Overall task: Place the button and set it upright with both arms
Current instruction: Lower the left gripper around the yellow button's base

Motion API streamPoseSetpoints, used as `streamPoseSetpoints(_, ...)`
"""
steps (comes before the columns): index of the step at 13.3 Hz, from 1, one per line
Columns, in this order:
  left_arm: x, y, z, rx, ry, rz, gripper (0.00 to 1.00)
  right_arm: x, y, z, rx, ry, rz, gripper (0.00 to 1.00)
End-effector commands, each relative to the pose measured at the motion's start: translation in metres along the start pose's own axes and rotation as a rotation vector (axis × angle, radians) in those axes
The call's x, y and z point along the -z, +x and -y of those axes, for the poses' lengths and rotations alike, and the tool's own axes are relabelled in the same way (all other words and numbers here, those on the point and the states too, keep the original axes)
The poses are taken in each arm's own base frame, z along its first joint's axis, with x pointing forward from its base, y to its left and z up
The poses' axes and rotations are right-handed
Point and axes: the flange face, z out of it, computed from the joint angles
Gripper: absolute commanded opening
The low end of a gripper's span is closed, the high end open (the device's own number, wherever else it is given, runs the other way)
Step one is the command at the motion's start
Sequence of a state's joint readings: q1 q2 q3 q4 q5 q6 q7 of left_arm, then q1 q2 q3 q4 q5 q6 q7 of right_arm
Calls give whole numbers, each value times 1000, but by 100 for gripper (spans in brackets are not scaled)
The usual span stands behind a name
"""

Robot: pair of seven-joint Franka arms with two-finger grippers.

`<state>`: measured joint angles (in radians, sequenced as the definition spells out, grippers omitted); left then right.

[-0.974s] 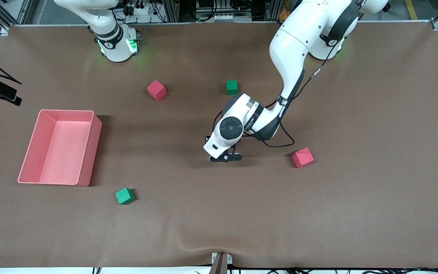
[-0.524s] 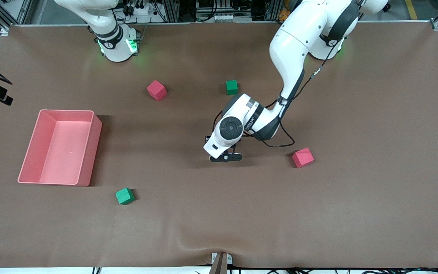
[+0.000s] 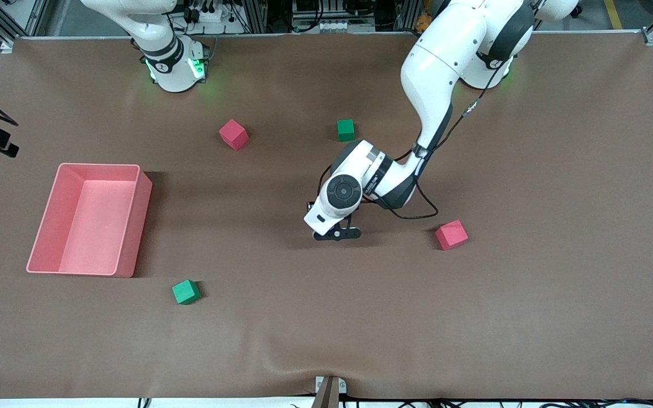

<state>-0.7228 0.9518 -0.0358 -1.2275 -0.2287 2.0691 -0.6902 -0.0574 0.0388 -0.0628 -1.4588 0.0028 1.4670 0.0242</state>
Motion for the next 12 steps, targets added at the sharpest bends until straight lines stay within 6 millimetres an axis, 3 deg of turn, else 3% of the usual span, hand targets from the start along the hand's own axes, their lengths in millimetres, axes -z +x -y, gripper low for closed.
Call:
streamPoseSetpoints(1,0,0,-2,-13,7,-3,46,5,-2,-5,-7,13,0,100)
streamPoseSetpoints(4,0,-1,-3,-13,8,-2,41,5,-2,-3,-4,13,0,100)
streamPoseSetpoints(6,6,0,-3,-9,3,-6,30,4,-2,0,-1,17,2,100)
streamPoseSetpoints(10,36,2,-2,26,3,-40,23,5,-2,-11,-21,55,0,100)
streamPoseSetpoints(12,53,3,2,68,35,-85,25,5,-2,-12,-24,55,2,100)
